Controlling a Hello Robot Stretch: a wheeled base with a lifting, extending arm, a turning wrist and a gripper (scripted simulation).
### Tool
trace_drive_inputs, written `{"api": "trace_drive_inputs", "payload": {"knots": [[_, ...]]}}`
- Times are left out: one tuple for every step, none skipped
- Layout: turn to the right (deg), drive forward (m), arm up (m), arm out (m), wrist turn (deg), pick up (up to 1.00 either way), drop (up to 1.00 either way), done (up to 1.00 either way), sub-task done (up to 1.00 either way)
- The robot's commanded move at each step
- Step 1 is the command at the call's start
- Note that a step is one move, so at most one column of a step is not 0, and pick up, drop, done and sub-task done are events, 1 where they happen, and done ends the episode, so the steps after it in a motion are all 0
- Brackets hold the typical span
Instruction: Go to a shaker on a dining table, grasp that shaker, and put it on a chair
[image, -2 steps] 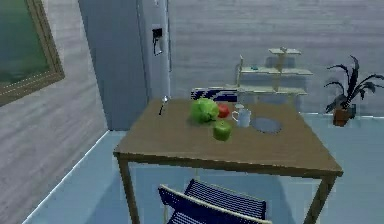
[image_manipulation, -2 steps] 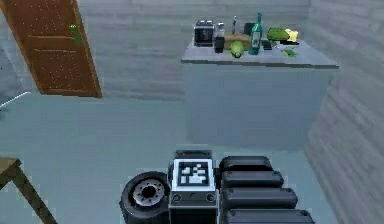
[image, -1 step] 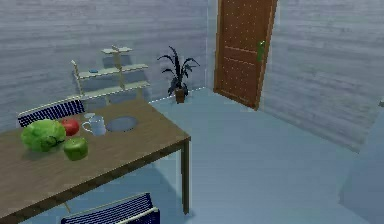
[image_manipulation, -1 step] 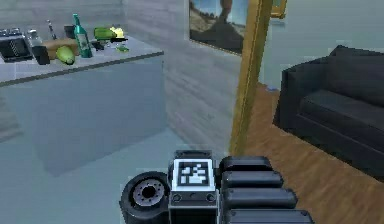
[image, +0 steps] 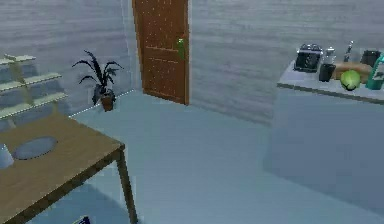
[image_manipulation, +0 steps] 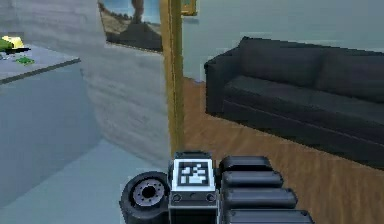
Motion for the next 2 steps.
{"api": "trace_drive_inputs", "payload": {"knots": [[-45.0, 0.0, 0.0, 0.0, 0.0, 0.0, 0.0, 0.0, 0.0], [-45.0, 0.0, 0.0, 0.0, 0.0, 0.0, 0.0, 0.0, 0.0]]}}
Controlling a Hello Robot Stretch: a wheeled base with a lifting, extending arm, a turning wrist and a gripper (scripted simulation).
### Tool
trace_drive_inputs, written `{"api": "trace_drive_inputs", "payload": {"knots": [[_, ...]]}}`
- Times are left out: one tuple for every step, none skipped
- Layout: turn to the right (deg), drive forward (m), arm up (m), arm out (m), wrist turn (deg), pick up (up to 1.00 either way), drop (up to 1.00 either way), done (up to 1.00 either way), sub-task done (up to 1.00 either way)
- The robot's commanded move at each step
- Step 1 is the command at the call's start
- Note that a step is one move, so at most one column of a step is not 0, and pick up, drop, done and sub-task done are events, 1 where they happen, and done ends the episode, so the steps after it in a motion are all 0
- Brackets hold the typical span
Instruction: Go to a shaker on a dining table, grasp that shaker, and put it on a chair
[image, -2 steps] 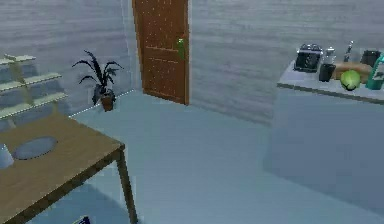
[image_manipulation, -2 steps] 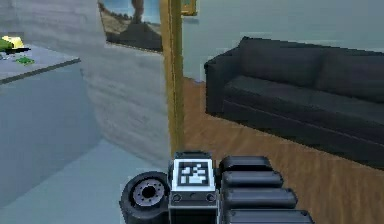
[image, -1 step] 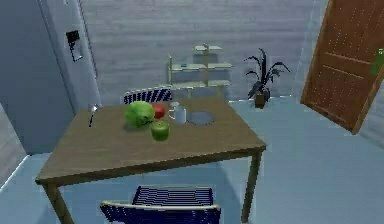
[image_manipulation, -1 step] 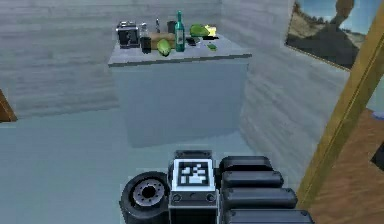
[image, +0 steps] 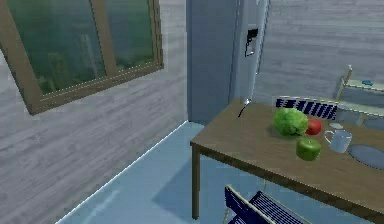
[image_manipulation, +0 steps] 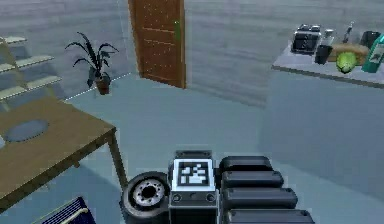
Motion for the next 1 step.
{"api": "trace_drive_inputs", "payload": {"knots": [[-15.0, 0.0, 0.0, 0.0, 0.0, 0.0, 0.0, 0.0, 0.0]]}}
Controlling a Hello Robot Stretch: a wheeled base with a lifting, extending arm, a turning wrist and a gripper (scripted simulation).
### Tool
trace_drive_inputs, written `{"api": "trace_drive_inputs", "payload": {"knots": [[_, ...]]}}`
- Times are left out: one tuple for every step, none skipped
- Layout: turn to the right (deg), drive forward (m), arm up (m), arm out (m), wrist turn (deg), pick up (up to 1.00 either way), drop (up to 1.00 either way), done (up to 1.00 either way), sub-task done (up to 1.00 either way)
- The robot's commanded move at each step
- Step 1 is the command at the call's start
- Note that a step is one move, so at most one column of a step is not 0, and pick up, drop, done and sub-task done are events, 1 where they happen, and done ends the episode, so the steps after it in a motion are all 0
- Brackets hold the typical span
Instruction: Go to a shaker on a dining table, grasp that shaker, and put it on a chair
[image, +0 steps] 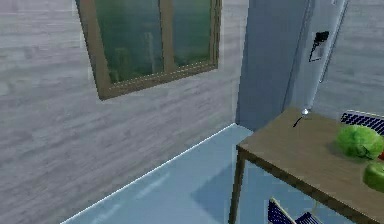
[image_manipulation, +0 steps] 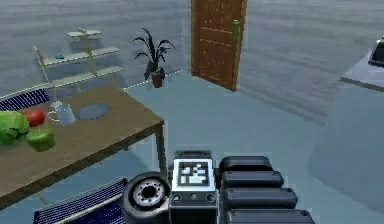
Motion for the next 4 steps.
{"api": "trace_drive_inputs", "payload": {"knots": [[45.0, 0.0, 0.0, 0.0, 0.0, 0.0, 0.0, 0.0, 0.0], [45.0, 0.0, 0.0, 0.0, 0.0, 0.0, 0.0, 0.0, 0.0], [12.0, 0.0, 0.0, 0.0, 0.0, 0.0, 0.0, 0.0, 0.0], [-45.0, 0.0, 0.0, 0.0, 0.0, 0.0, 0.0, 0.0, 0.0]]}}
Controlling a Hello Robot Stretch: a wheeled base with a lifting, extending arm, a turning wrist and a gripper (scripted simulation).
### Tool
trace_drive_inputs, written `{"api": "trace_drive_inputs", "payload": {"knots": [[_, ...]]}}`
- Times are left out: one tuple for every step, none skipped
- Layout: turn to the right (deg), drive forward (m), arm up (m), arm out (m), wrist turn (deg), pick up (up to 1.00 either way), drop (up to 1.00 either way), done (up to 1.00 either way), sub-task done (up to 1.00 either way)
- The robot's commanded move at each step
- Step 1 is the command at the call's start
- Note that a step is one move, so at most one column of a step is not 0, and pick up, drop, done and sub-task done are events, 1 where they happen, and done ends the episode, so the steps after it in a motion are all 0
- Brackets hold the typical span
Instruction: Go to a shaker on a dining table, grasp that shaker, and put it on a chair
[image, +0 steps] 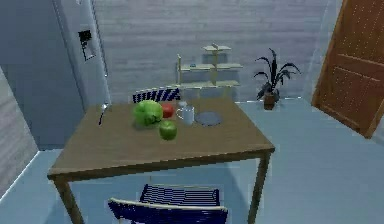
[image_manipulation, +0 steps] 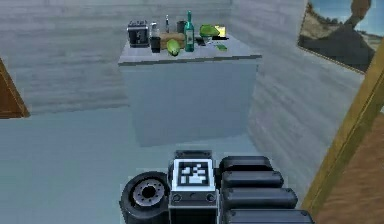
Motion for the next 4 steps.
{"api": "trace_drive_inputs", "payload": {"knots": [[-18.0, 0.0, 0.0, 0.0, 0.0, 0.0, 0.0, 0.0, 0.0], [0.0, 0.3, 0.0, 0.0, 0.0, 0.0, 0.0, 0.0, 0.0], [33.0, 0.0, 0.0, 0.0, 0.0, 0.0, 0.0, 0.0, 0.0], [-24.0, 0.0, 0.0, 0.0, 0.0, 0.0, 0.0, 0.0, 0.0]]}}
